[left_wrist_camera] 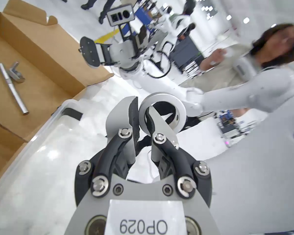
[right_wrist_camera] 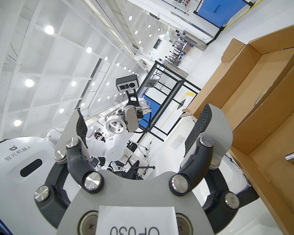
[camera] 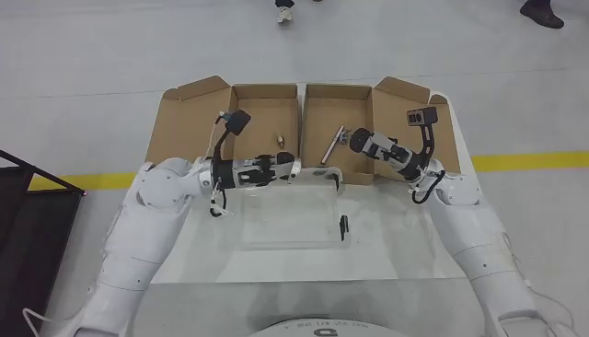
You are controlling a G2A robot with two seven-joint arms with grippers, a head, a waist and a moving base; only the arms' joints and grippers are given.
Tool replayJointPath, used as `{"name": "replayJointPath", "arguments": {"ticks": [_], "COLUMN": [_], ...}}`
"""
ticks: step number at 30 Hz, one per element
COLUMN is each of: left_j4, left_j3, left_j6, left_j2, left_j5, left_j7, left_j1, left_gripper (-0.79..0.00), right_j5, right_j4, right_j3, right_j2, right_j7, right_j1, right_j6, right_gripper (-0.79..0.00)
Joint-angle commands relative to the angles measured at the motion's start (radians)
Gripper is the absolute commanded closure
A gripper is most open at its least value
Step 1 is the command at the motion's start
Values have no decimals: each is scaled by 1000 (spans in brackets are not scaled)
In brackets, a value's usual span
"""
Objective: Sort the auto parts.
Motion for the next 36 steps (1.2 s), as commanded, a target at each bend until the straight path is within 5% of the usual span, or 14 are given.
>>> {"name": "replayJointPath", "arguments": {"ticks": [1,7,17,30,36], "left_j4": [64,206,274,240,195], "left_j3": [0,31,24,-77,-148], "left_j6": [24,83,240,274,174], "left_j2": [0,-15,-54,-99,-115], "left_j5": [-205,-561,-953,-904,-788], "left_j7": [-60,-195,-352,-387,-286], "left_j1": [-17,-67,-87,-60,-39], "left_gripper": [0,0,0,0,0], "right_j5": [0,0,0,0,0], "right_j4": [0,0,0,0,0], "right_j3": [0,0,0,0,0], "right_j2": [0,0,0,0,0], "right_j7": [0,0,0,0,0], "right_j1": [0,0,0,0,0], "right_j6": [0,0,0,0,0], "right_gripper": [-785,-785,-785,-785,-785]}}
